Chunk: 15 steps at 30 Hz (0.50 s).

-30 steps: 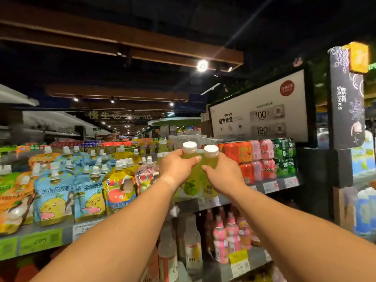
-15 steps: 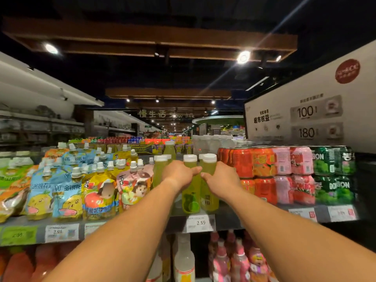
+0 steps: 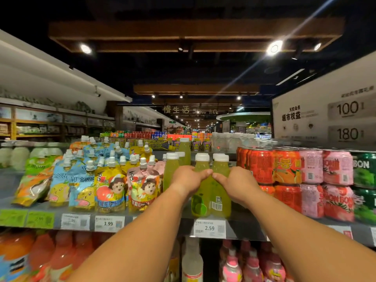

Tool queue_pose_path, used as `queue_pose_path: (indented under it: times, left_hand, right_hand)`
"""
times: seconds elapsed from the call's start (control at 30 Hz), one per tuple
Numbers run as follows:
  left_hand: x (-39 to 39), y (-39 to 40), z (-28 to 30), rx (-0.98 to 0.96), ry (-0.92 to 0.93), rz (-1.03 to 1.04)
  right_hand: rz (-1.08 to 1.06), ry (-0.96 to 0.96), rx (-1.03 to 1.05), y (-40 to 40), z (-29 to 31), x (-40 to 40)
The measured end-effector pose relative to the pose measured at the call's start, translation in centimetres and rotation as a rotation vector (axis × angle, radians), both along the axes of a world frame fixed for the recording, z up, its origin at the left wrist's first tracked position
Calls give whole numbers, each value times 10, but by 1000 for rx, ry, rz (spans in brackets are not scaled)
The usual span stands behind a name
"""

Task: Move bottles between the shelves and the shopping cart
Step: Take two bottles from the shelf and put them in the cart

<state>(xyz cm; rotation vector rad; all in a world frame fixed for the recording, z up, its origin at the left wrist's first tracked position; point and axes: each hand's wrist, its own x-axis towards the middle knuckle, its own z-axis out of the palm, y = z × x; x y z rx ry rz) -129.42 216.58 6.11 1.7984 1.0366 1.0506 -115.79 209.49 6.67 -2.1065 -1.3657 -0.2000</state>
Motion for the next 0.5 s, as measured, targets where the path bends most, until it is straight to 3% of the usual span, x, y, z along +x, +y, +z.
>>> queue_pose_path:
  times: [0.13,0.37,0.5]
  left_hand:
    - [2,-3,-2,-7,0,22]
    - [-8,-21,-3,69,267,83]
    - [-53,-32,-1,180,314,103]
  right_hand:
    - [4,10,-42,-3,0,-3]
    - [-112,20,-85,-14,-4,-29]
    - [-207,-1,31,-23,-11,-67]
